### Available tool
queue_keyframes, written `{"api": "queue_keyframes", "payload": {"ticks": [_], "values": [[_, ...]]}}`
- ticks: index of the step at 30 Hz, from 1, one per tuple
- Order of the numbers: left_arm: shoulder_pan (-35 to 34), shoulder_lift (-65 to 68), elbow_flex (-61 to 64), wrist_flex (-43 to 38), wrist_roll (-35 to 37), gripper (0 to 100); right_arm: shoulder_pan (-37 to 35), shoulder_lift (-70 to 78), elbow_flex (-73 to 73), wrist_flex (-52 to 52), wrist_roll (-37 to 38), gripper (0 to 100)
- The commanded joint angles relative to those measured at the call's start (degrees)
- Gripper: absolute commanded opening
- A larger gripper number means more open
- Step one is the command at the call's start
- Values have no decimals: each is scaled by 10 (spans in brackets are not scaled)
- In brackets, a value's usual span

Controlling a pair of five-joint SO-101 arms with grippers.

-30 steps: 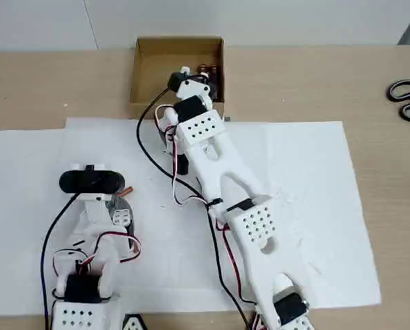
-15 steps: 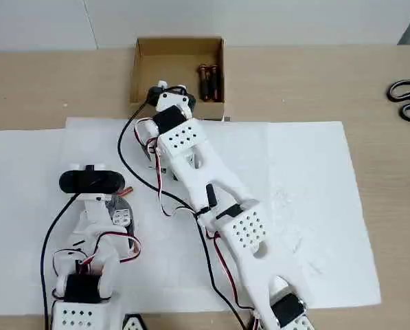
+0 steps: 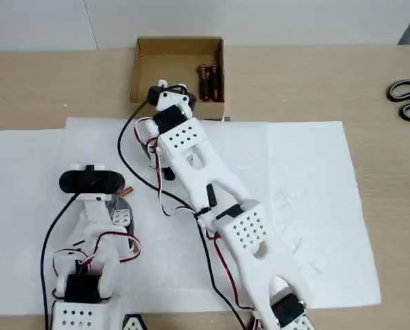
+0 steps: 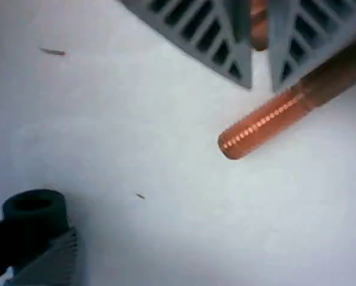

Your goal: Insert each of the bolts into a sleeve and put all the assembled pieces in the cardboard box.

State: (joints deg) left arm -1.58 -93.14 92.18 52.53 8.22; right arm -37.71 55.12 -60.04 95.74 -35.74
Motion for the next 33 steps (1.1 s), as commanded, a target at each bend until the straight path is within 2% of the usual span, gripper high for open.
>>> {"api": "queue_keyframes", "payload": {"ticks": [1,7,15,22,29,33], "values": [[-3,2,-3,-11,2,6,3,-17,-13,2,28,3],[-3,2,-3,-11,2,6,13,-109,-27,3,69,3],[-4,4,-36,-2,1,6,31,-268,28,12,71,3],[-4,5,-197,100,1,6,102,-437,235,10,68,3],[-4,61,-338,277,4,6,160,-594,435,7,68,3],[-32,126,-416,296,64,6,182,-682,549,5,51,3]]}}
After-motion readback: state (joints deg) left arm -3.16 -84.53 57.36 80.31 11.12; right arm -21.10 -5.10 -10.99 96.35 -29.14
